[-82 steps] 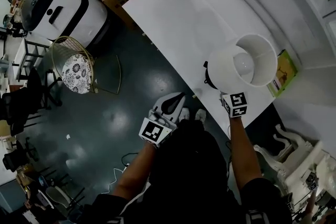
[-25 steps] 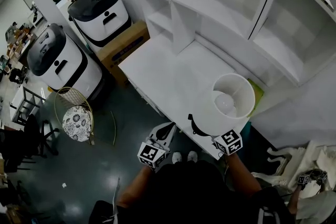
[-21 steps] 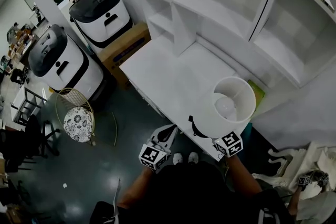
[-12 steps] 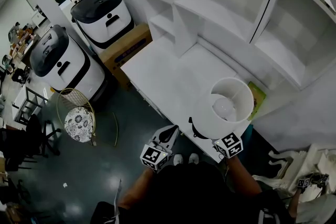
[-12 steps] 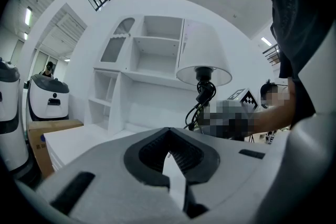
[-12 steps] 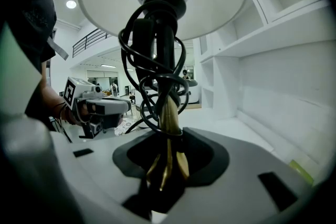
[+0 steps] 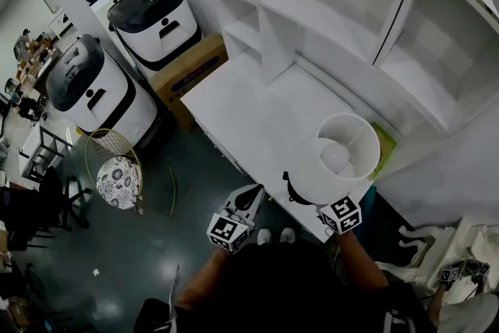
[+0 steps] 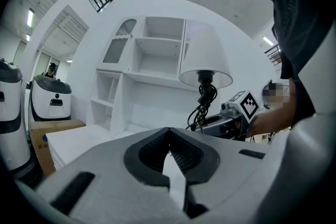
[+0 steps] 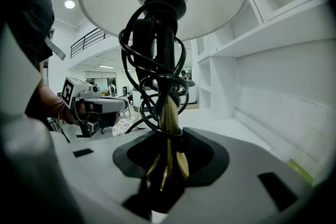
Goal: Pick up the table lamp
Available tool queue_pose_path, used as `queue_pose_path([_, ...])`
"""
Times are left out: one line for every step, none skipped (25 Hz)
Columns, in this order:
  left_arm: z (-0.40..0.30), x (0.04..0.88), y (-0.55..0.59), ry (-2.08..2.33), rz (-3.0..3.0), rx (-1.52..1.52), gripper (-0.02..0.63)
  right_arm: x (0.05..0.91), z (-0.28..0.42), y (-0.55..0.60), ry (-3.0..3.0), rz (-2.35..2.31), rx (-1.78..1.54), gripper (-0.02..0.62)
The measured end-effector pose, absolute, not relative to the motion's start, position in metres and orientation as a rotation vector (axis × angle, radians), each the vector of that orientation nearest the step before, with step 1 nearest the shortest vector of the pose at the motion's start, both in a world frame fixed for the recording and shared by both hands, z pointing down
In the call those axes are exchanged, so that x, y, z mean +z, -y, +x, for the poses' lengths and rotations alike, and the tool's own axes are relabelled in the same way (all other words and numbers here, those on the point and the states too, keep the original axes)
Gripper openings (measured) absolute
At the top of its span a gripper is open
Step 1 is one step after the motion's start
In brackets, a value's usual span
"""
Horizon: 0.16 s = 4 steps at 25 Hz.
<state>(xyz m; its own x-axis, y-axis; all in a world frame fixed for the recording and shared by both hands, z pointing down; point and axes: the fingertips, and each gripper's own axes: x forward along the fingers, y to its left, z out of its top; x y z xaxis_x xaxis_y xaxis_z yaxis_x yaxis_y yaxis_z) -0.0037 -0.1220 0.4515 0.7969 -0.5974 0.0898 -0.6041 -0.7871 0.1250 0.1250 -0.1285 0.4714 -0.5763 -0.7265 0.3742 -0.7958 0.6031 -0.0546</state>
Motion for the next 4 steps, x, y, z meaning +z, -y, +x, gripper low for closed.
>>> queue_pose_path([-0.0021, 0.4519, 0.1222, 0.951, 2.836, 0.068, 0.018, 0.4708, 0.1268, 0.1308, 2.519, 1.244, 0.308, 0.144])
queue_pose_path([-0.0007, 0.4523, 0.1222, 0.948, 2.835, 0.069, 0.018, 0.4709, 0.1287, 0.1328, 2.519, 1.249, 0.307, 0.144])
queue_pose_path([0.0006, 0.4529, 0.1221, 0.945, 2.835, 0.071, 0.017, 0.4715, 0.1304, 0.1346, 2.517, 1.252, 0.308, 0.144])
queue_pose_path([0.0017, 0.4534, 0.1221, 0.942, 2.835, 0.072, 0.018, 0.4723, 0.132, 0.1362, 2.515, 1.254, 0.309, 0.144])
